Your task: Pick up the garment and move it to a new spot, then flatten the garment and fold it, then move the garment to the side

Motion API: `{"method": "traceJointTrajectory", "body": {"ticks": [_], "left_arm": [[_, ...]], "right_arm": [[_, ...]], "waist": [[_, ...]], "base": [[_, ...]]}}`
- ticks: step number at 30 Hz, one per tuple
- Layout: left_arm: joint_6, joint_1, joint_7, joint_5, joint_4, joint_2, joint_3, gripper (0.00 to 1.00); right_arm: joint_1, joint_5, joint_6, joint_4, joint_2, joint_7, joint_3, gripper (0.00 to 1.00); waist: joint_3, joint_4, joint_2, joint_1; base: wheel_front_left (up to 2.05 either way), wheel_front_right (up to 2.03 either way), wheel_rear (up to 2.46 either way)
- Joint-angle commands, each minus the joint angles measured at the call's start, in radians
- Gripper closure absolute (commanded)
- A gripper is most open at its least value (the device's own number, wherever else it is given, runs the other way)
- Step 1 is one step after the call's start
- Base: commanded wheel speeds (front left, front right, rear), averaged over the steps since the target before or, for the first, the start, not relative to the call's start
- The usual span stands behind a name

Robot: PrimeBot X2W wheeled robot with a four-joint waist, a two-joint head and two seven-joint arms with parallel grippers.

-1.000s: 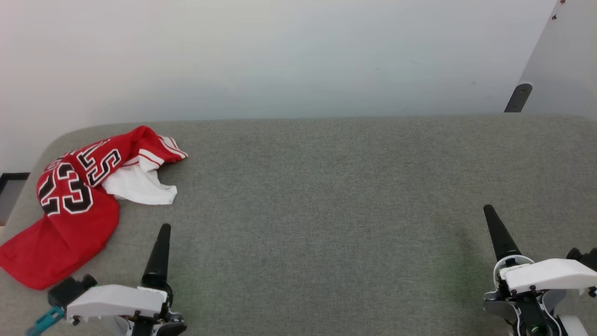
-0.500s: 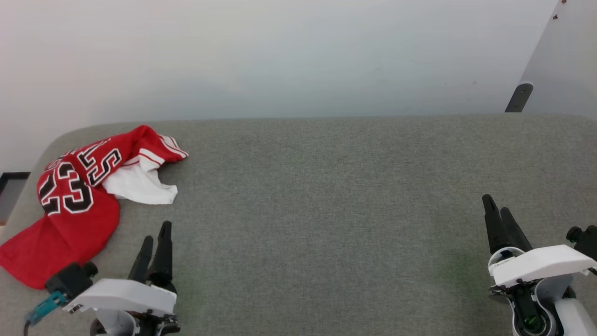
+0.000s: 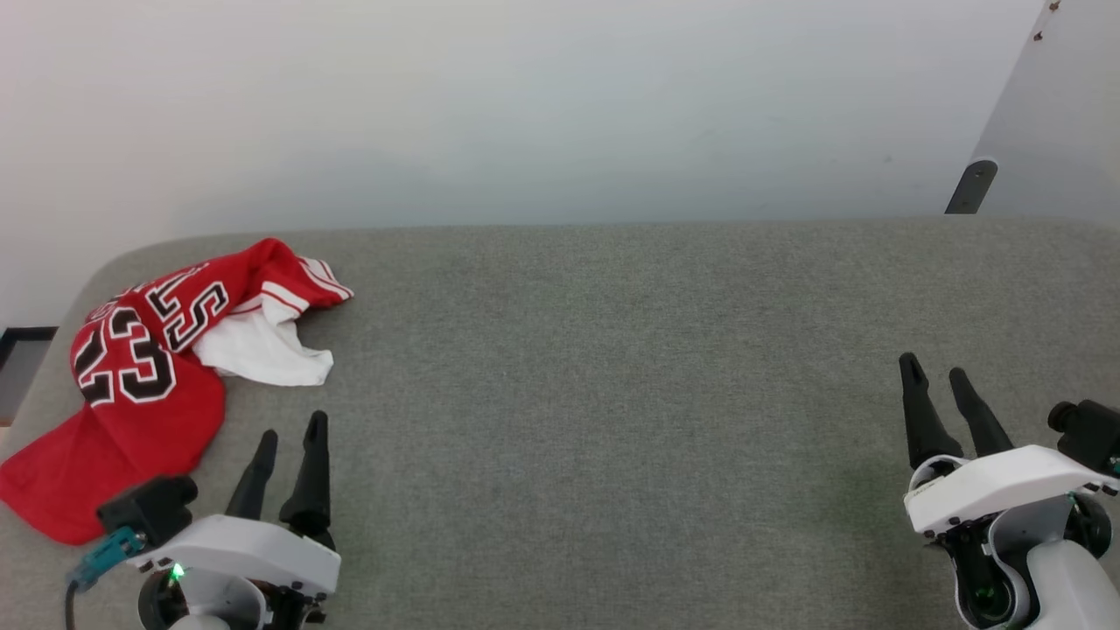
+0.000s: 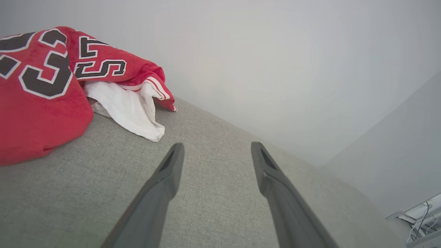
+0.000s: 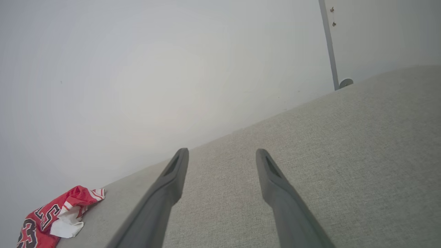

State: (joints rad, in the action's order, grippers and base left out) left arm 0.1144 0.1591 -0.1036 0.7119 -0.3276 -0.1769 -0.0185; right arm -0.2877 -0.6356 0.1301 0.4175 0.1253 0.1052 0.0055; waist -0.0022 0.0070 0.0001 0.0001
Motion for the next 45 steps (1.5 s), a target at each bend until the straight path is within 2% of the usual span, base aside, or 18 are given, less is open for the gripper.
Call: {"method": "traceJointTrajectory", "body": {"ticks": [1, 24, 37, 45], "left_arm": [[-0.001, 0.024, -0.013, -0.042, 0.011, -0.010, 0.000, 0.00], [0.007, 0.038, -0.072, -0.284, -0.031, -0.034, 0.024, 0.00], [0.014, 0.047, -0.101, -0.380, -0.062, -0.035, 0.026, 0.00], [0.016, 0.062, -0.119, -0.400, -0.109, -0.039, 0.037, 0.00]], "right_arm": [[-0.031, 0.052, 0.001, -0.002, 0.006, 0.012, -0.010, 0.00], [-0.059, 0.369, 0.001, 0.054, 0.004, 0.071, -0.029, 0.00], [-0.058, 0.476, 0.001, 0.066, 0.012, 0.100, -0.030, 0.00], [-0.050, 0.491, 0.001, 0.070, 0.015, 0.117, -0.041, 0.00]], "waist": [[-0.001, 0.000, -0.0001, 0.0000], [0.000, 0.004, -0.0001, -0.0001], [-0.003, 0.005, -0.0001, -0.0001], [-0.007, 0.009, -0.0001, -0.0001]], "base": [[0.00, 0.00, 0.00], [0.00, 0.00, 0.00], [0.00, 0.00, 0.00], [0.00, 0.00, 0.00]]}}
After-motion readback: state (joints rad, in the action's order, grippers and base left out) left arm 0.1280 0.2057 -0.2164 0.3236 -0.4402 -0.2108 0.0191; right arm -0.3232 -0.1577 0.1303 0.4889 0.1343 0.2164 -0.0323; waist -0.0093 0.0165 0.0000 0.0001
